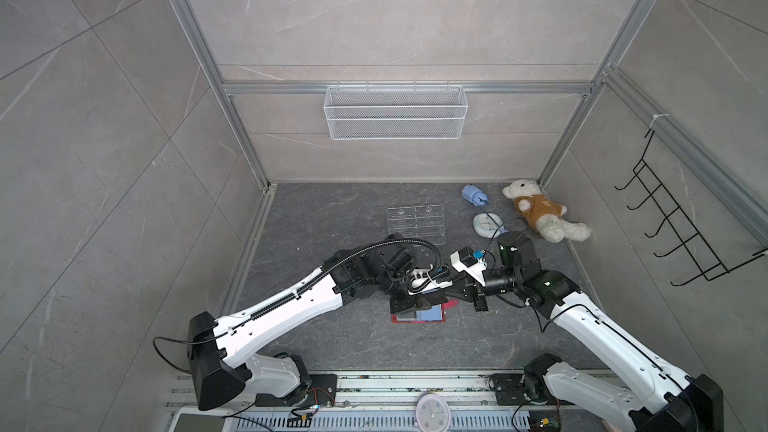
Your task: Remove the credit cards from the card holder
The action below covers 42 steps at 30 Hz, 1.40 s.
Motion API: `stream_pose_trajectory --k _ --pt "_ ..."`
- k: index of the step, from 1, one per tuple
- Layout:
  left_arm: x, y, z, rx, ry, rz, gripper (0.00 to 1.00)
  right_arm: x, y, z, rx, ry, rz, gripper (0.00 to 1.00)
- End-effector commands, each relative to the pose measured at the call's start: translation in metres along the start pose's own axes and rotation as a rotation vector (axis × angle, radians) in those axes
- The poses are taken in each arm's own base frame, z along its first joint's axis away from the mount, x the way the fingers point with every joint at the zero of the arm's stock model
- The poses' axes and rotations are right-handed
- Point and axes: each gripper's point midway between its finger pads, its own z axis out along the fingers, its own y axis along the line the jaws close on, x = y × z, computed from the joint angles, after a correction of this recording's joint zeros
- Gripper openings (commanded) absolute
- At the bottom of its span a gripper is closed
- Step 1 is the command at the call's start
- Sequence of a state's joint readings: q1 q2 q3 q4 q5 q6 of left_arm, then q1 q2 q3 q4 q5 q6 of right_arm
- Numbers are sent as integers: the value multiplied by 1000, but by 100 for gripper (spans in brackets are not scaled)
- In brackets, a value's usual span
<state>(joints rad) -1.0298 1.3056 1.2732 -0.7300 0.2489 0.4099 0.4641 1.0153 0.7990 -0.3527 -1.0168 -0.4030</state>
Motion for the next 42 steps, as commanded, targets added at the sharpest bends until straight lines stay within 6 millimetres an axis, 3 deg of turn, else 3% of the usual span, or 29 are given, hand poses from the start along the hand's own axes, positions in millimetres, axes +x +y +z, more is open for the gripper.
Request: stream_pose_trajectory --k 1,3,11,15,25,37,42 --pt "-25 20 -31 -163 -146 -28 76 -6 -13 -2 47 -26 -28 0" --pt "-30 27 -47 -232 -210 -49 100 -11 -21 -6 53 -56 -25 0" --pt "-33 27 -117 -394 -427 -116 100 -31 -71 -27 128 -161 -51 0" --pt "-19 20 -133 -410 -484 -178 100 -41 -103 -41 151 -229 -52 0" --pt "23 9 -117 -380 -502 -329 100 -45 -183 -64 160 -312 -69 0" --pt "3 18 -101 -375 -478 -251 100 -37 -263 -73 105 -324 -63 0" --pt "-2 26 -82 -366 -394 -223 100 -40 -287 -76 59 -354 -87 0"
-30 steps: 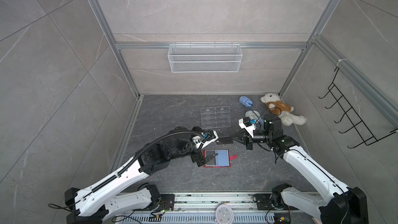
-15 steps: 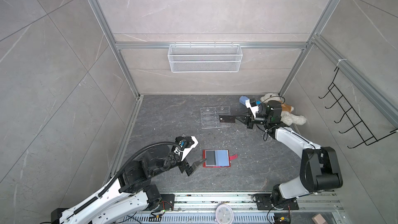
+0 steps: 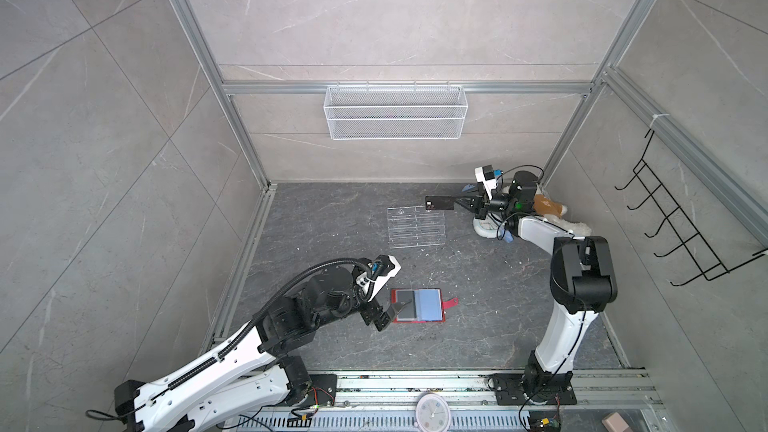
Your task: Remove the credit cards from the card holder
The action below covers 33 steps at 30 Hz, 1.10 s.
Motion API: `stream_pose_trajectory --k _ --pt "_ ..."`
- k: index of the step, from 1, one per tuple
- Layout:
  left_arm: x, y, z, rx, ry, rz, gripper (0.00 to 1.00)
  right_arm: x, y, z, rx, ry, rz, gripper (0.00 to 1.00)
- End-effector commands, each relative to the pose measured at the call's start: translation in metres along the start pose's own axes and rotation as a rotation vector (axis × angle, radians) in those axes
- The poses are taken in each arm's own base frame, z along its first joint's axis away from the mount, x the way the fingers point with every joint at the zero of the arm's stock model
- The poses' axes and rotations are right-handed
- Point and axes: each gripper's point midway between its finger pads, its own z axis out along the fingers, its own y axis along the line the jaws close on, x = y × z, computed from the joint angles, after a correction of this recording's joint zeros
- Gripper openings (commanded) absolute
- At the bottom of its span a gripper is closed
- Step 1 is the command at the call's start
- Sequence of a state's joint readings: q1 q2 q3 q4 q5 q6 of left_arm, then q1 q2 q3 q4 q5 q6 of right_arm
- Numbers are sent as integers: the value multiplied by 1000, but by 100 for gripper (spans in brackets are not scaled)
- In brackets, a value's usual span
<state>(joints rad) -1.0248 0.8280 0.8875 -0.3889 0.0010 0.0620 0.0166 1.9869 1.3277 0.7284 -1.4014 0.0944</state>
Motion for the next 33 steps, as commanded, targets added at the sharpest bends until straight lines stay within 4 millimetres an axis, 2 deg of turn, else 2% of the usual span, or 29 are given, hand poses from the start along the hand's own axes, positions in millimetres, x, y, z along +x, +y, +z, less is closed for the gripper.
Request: stream_pose_trajectory --k 1,3,5,8,20,33 --pt "-22 4 4 -11 -30 55 100 -11 -7 0 -74 -27 -41 0" --pt "-22 5 11 -15 -11 66 100 -17 -13 2 -109 -34 -46 0" --pt "-22 6 16 -19 -2 74 100 -8 -26 5 -115 -24 -8 0" --pt "-22 9 20 -33 3 84 100 -1 -32 8 -133 -13 -6 0" --pt "-20 18 24 -85 19 121 100 31 -42 14 -186 27 45 0" --pt "-20 23 25 -116 25 132 100 47 -60 28 -210 36 76 0"
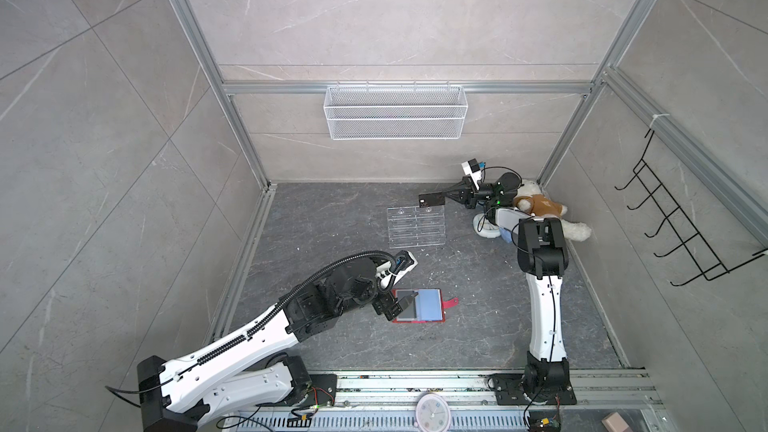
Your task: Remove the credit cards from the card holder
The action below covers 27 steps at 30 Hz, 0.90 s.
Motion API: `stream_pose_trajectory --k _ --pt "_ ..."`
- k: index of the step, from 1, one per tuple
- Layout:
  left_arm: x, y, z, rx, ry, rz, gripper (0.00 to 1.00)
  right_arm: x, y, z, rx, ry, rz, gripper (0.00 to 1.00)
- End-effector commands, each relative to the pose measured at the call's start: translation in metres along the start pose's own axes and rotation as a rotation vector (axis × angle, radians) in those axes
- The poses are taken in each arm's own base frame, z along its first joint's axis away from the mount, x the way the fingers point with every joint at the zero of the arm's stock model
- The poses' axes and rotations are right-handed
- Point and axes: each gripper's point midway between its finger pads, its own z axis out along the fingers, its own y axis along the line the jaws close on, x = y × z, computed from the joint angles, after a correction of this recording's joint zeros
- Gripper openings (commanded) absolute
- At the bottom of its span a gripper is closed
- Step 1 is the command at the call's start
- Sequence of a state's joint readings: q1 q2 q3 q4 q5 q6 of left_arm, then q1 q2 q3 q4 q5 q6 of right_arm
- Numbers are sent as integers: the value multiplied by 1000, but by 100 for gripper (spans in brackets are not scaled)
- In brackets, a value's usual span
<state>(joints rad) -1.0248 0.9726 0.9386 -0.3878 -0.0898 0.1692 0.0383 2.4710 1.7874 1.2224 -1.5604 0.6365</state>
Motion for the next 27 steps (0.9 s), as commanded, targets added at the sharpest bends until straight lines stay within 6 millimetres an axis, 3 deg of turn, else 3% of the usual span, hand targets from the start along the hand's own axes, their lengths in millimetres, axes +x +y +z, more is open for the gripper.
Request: stream_pose_trajectory --k 1,11,13,19,27 --pt "-26 11 -7 -42 -73 21 100 5 -3 4 -30 18 8 0" --pt "-24 12 -4 -52 -57 28 100 14 -14 5 -36 22 30 0" --pt "-24 13 -4 -53 -57 29 100 25 -19 5 -37 22 49 0" --pt "-24 13 -1 -54 -48 30 100 33 -24 5 -41 24 66 0" --pt "-24 12 1 -50 -41 27 100 32 -28 6 -44 25 75 0"
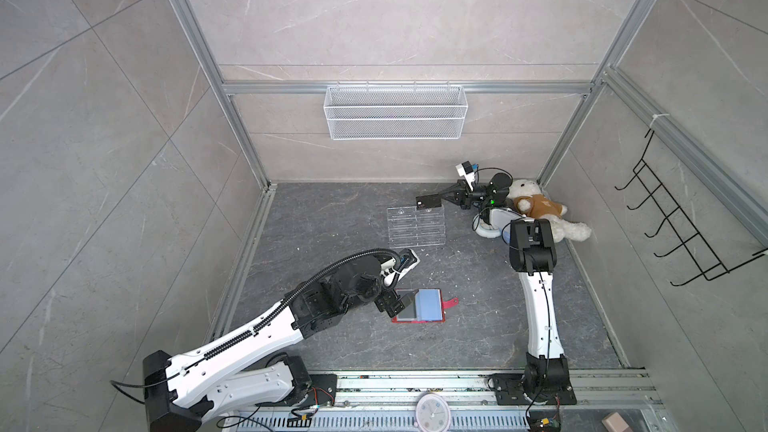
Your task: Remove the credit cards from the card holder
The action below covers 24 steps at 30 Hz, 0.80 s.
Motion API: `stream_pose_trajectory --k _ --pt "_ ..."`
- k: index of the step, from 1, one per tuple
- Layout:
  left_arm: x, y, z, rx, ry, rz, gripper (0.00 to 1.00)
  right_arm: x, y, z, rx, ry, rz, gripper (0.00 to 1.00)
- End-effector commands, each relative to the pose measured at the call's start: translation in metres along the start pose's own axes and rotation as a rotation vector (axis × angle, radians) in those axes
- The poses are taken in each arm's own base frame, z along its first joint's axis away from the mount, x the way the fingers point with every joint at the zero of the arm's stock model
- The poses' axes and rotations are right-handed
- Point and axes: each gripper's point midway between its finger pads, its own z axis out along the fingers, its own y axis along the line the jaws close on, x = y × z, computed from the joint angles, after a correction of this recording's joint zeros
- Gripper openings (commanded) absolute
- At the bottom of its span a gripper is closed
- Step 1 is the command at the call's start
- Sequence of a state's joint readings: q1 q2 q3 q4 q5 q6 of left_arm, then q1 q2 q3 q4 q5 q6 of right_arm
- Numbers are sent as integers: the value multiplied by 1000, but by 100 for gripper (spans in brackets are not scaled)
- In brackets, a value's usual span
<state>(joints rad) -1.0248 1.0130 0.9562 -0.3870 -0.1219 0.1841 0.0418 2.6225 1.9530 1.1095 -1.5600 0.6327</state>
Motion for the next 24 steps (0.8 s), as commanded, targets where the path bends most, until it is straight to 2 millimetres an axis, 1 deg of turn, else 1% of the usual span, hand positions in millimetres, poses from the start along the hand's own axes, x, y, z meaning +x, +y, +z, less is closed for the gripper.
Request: stream_pose_trajectory --k 1,7,24 --pt "-25 8 -8 -22 -69 9 100 2 4 4 -40 26 -18 0" --pt "-25 7 -6 -19 -65 10 100 1 1 3 -46 31 4 0" --pt "-24 6 -3 -14 -57 12 100 3 7 9 -79 49 16 0"
